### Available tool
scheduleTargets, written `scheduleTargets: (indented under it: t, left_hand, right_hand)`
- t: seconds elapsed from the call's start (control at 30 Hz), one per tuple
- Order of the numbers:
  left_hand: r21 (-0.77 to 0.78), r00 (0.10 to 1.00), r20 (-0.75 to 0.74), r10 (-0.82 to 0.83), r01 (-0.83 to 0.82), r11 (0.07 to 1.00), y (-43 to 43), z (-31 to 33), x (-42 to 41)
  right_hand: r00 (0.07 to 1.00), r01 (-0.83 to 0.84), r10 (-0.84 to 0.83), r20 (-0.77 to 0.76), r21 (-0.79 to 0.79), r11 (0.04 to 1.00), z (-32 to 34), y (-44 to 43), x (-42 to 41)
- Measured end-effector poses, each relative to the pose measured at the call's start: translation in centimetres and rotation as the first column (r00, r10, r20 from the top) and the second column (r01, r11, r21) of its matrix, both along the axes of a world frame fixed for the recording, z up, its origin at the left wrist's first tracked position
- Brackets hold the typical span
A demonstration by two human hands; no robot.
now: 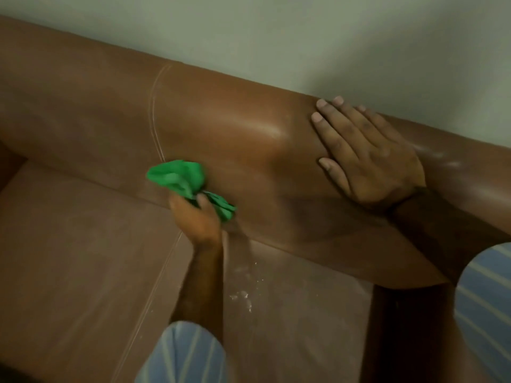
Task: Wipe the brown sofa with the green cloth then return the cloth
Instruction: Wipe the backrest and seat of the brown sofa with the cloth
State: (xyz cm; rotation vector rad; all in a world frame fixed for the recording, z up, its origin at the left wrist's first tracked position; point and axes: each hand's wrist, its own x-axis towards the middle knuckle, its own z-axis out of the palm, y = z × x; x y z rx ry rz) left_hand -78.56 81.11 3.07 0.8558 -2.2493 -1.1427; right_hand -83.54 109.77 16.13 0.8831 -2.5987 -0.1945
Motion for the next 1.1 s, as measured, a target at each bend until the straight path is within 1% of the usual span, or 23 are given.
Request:
scheduleTargets:
  t: [0.03,0.07,0.1,0.13,0.17,0.2,0.27,0.3,0.33,0.4,0.47,0.53,0.6,0.67,0.73,0.77,0.8,0.87,0.93,1.0,1.03,1.07,1.1]
  left_hand:
    - [0.121,0.986,0.006,0.167,-0.166,0.979,-0.3,0.2,-0.9]
    - [0.173,0.971,0.016,0.238,-0.238,0.956,0.7,0.5,-1.4]
    - [0.176,0.972,0.011,0.235,-0.233,0.956,2.6,1.0,-1.3]
    - [0.145,0.986,-0.017,0.163,-0.159,0.977,5.1,1.6,-0.5]
    - [0.109,0.998,-0.063,0.024,-0.017,0.994,7.7,2.0,1.1]
    - [0.078,0.985,-0.067,-0.161,0.166,0.983,9.7,2.1,3.1]
    - [0.113,0.878,-0.027,-0.478,0.478,0.871,11.1,1.7,6.8]
    - [0.118,0.833,-0.007,-0.554,0.551,0.826,10.4,0.9,7.9]
    - [0.103,0.816,0.02,-0.577,0.573,0.813,9.2,0.5,8.5]
    - [0.043,0.833,0.107,-0.542,0.541,0.84,5.2,-0.5,9.8]
    - [-0.052,0.85,0.228,-0.475,0.498,0.866,0.3,-1.4,11.9]
    - [-0.15,0.843,0.337,-0.42,0.488,0.86,-5.5,-3.1,14.5]
    - [-0.214,0.838,0.442,-0.321,0.446,0.869,-11.3,-5.2,17.3]
    - [-0.228,0.806,0.559,-0.195,0.376,0.898,-15.2,-7.4,20.0]
    - [-0.229,0.754,0.646,-0.116,0.337,0.913,-16.4,-9.9,22.5]
    - [-0.235,0.738,0.667,-0.099,0.335,0.912,-16.0,-11.1,23.4]
    - [-0.243,0.733,0.675,-0.084,0.328,0.913,-15.3,-12.4,24.0]
    - [-0.257,0.782,0.62,-0.058,0.272,0.927,-12.6,-14.2,23.2]
    - [-0.249,0.847,0.524,-0.093,0.257,0.934,-8.5,-15.4,20.5]
    - [-0.209,0.842,0.465,-0.275,0.406,0.89,-3.3,-16.1,18.0]
    - [-0.197,0.8,0.444,-0.404,0.526,0.827,-0.7,-16.0,17.6]
    - [-0.188,0.722,0.427,-0.545,0.661,0.727,1.2,-15.9,18.1]
    - [-0.174,0.605,0.428,-0.672,0.785,0.595,2.0,-15.8,19.6]
  right_hand:
    - [1.0,0.009,-0.009,-0.001,0.001,1.0,-0.1,0.0,0.0]
    - [1.0,0.017,-0.017,-0.001,0.005,1.0,-0.1,0.0,0.0]
    - [1.0,0.026,-0.026,0.002,0.01,1.0,-0.2,-0.1,0.1]
    - [0.999,0.034,-0.034,0.01,0.017,0.999,-0.2,-0.1,0.2]
    - [0.999,0.037,-0.037,0.017,0.02,0.999,-0.1,-0.2,0.2]
    - [0.999,0.042,-0.042,0.021,0.018,0.999,0.0,-0.3,0.4]
    - [0.997,0.08,-0.08,0.016,-0.011,0.997,0.0,-0.9,0.9]
    - [0.993,0.122,-0.121,0.007,-0.041,0.992,0.0,-1.3,1.3]
    - [0.984,0.176,-0.177,-0.006,-0.086,0.981,0.0,-1.8,1.7]
    - [0.951,0.299,-0.309,-0.023,-0.201,0.933,-0.8,-3.4,3.7]
    - [0.933,0.351,-0.359,0.022,-0.273,0.896,-3.6,-5.3,7.6]
    - [0.932,0.356,-0.322,0.165,-0.264,0.896,-8.6,-6.9,13.2]
    - [0.88,0.398,-0.309,0.361,-0.204,0.894,-15.1,-7.9,19.9]
    - [0.742,0.537,-0.402,0.536,-0.117,0.835,-21.1,-8.4,26.3]
    - [0.542,0.686,-0.517,0.662,0.006,0.728,-25.7,-8.7,31.5]
    - [0.46,0.727,-0.555,0.693,0.065,0.684,-27.4,-8.9,33.4]
    - [0.421,0.747,-0.584,0.694,0.1,0.657,-28.9,-9.2,35.0]
    - [0.449,0.759,-0.618,0.646,0.088,0.645,-30.6,-9.4,36.6]
    - [0.49,0.759,-0.629,0.604,0.059,0.649,-31.4,-9.5,36.9]
    - [0.507,0.76,-0.639,0.579,0.049,0.648,-31.6,-9.4,36.9]
    - [0.516,0.762,-0.646,0.563,0.041,0.646,-31.6,-9.3,37.0]
    - [0.524,0.765,-0.649,0.551,0.03,0.643,-31.7,-9.3,37.0]
    - [0.531,0.766,-0.646,0.548,0.016,0.643,-31.7,-9.3,37.0]
